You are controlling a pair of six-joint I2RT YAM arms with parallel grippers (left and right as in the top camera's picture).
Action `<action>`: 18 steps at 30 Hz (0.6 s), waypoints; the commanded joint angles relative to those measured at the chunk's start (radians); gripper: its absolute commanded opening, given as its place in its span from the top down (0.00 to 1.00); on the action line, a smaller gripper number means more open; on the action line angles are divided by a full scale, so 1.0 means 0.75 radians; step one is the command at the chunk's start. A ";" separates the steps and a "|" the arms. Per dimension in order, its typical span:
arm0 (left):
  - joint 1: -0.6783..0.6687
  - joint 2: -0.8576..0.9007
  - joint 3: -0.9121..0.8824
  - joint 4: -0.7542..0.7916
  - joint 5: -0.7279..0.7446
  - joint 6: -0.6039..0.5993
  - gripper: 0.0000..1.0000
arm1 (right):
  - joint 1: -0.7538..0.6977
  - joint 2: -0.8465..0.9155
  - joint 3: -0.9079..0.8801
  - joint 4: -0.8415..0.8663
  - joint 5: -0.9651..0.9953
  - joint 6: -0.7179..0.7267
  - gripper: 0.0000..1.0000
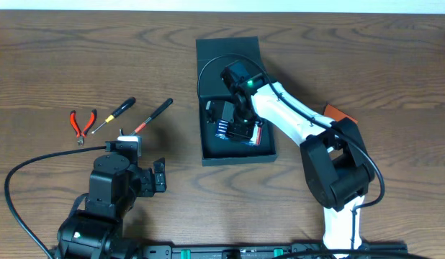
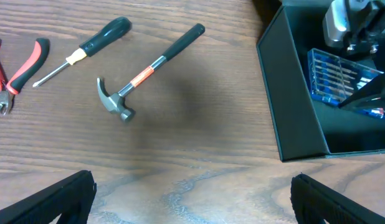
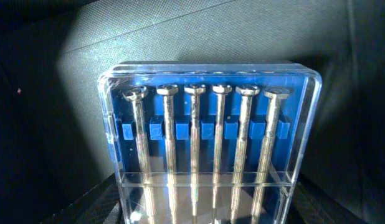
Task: Pack container
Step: 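Carry the case into the green box and release it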
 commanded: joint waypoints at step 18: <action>-0.005 -0.001 0.032 -0.004 0.002 -0.002 0.02 | -0.008 0.012 0.024 -0.018 -0.022 0.026 0.12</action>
